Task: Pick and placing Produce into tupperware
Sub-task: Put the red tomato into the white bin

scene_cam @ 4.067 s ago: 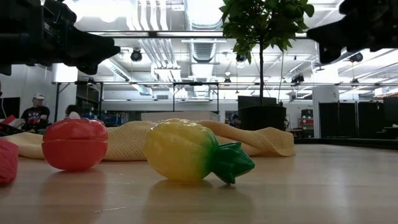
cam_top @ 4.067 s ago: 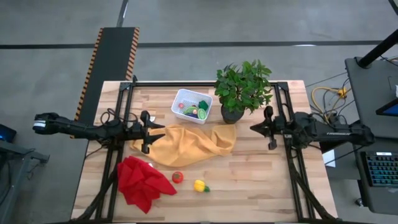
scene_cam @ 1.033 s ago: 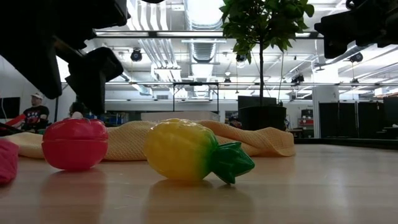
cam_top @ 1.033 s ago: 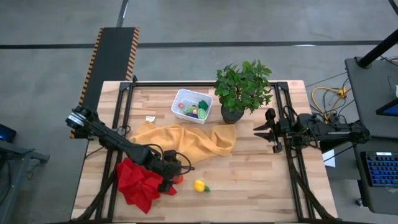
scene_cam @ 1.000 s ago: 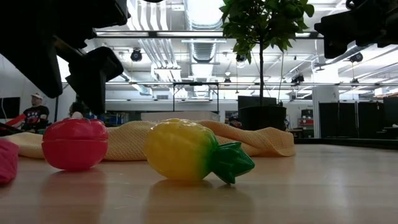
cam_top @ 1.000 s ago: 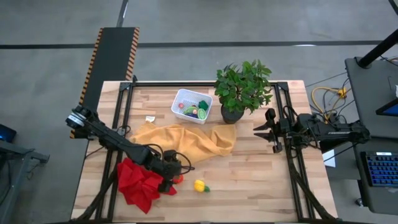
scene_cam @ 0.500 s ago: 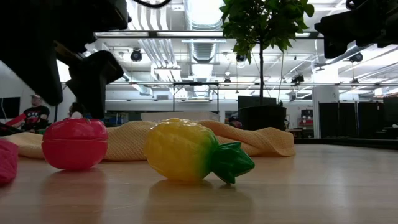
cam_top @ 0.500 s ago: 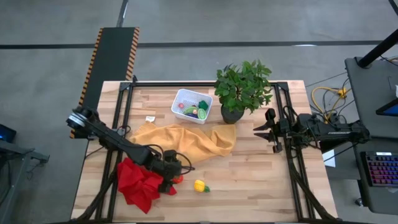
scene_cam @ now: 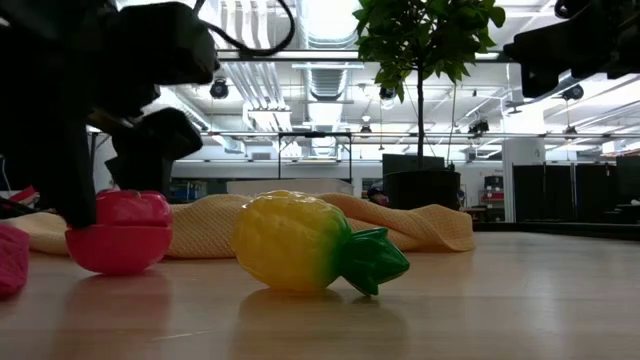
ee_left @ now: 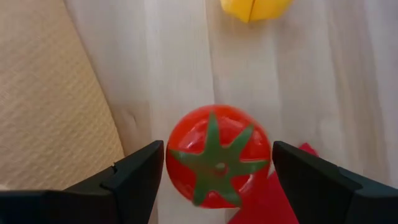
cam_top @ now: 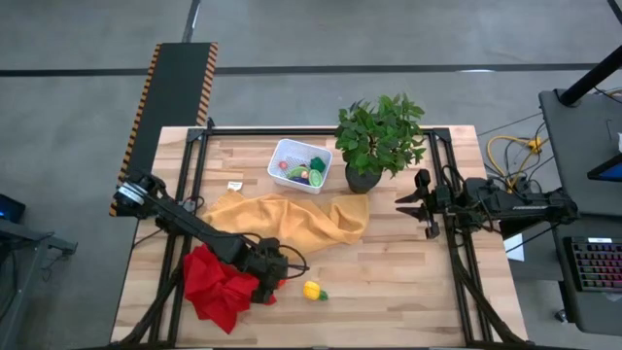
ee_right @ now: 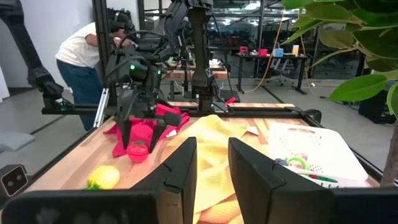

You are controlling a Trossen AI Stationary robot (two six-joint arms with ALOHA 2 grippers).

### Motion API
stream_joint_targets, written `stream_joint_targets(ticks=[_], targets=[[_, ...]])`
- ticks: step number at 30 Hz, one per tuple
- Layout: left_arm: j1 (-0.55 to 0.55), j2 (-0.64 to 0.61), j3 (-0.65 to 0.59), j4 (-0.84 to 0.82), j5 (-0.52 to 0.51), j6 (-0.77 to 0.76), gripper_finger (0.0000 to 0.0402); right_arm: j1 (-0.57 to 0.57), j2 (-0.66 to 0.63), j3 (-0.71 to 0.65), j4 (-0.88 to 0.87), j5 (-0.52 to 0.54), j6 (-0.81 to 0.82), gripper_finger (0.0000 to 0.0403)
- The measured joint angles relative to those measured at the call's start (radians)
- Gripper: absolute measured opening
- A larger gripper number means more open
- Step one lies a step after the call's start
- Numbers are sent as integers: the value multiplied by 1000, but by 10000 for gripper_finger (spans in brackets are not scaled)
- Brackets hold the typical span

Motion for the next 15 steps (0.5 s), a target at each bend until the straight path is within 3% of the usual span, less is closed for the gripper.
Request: stream_joint_targets(ticks=[15], targets=[[-1, 56, 3, 0, 3, 0, 286, 0, 0, 0, -14, 0, 0, 69]])
